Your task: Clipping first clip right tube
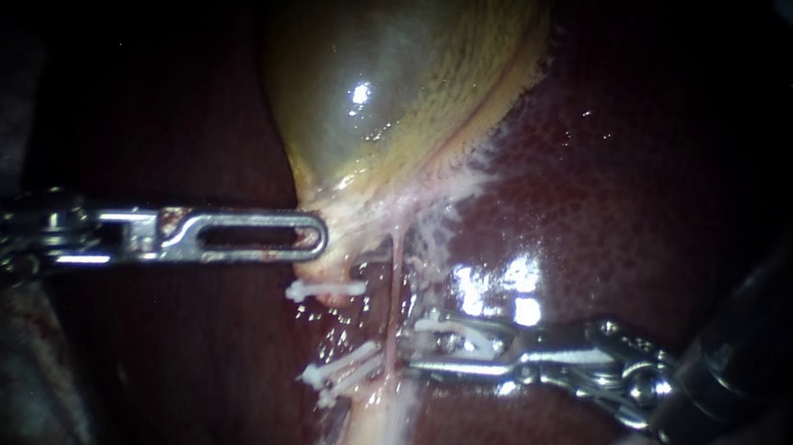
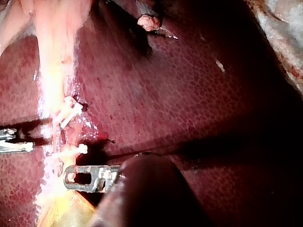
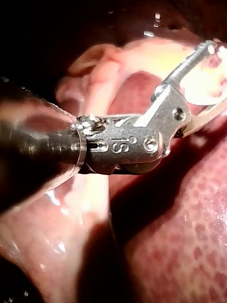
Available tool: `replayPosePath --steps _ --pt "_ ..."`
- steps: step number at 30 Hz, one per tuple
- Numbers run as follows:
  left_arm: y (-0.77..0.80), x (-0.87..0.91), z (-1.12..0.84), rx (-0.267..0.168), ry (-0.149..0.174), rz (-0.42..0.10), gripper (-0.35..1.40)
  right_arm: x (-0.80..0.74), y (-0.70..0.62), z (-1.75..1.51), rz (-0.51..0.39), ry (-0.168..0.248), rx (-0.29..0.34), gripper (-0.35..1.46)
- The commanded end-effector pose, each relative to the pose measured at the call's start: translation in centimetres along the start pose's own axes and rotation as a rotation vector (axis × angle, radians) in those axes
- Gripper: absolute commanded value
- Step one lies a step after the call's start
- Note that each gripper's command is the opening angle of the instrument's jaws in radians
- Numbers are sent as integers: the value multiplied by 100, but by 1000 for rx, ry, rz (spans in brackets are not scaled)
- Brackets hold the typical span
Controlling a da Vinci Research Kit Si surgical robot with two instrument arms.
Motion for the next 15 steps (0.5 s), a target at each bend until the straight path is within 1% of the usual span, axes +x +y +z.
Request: replayPosePath --steps 1,7,15 --pt "0 0 0 0 -1 0 -35 -1 2 1 -1 -2 -2 51" --pt "4 -2 2 -2 -2 0 -35 -1 13 9 -4 -13 -10 51" --pt "5 -2 3 -2 -2 0 -35 -4 20 21 -6 -31 -13 51"
